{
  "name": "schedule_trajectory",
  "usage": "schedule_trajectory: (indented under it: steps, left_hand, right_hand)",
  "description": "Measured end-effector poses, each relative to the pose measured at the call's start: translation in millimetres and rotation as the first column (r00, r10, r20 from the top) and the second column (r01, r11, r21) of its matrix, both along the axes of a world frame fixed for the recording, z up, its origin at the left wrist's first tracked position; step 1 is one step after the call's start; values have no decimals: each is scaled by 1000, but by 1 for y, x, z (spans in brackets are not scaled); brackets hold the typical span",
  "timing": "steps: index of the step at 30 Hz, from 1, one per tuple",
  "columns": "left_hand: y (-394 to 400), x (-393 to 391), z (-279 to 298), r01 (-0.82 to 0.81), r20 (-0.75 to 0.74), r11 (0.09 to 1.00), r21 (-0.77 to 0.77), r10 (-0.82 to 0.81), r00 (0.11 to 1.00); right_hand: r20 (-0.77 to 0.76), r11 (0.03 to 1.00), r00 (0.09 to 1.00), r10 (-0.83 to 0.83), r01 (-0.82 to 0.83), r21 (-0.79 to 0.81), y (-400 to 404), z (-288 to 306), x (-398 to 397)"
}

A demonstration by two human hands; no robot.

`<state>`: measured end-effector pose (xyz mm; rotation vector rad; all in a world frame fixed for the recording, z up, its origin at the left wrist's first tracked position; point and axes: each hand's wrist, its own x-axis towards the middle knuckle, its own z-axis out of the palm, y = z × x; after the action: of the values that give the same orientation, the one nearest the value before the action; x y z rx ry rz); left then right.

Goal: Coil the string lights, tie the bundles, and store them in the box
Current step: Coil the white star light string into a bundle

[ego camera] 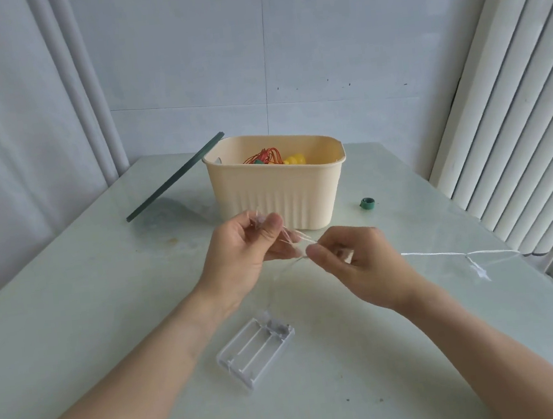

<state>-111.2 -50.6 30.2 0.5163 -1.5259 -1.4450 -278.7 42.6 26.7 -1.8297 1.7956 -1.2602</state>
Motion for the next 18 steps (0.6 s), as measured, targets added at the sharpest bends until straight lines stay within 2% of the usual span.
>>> schedule_trajectory:
  steps: [3,5,8,11,14,16,18]
  left_hand:
    - [-11,14,12,-97,-49,995,28,99,994]
    - [-17,17,17,-97,-110,993,71,104,988]
    - [-20,9,20,-13,-180,988,154,41,983]
    - [-25,-9,21,94,-207,971,221,-48,977]
    - [-31,-23,22,198,-290,888,414,-78,954]
    - [-35,-30,16,221,-354,816,534,-22,935]
    - [-36,-33,8,203,-355,770,604,32,934]
  right_hand:
    - [-67,982,985,-159,150,-112,1,8,-12]
    - [-127,978,972,-198,187,-93,-2,6,-19]
    - [-191,984,966,-174,178,2,-6,-1,-22]
    - [-166,992,980,-111,120,40,-7,-5,-21]
    - [-181,992,979,-91,105,69,-7,-7,-21]
    - [-203,991,975,-90,107,78,-7,-7,-21]
    - [-223,991,971,-86,106,81,-7,-6,-22]
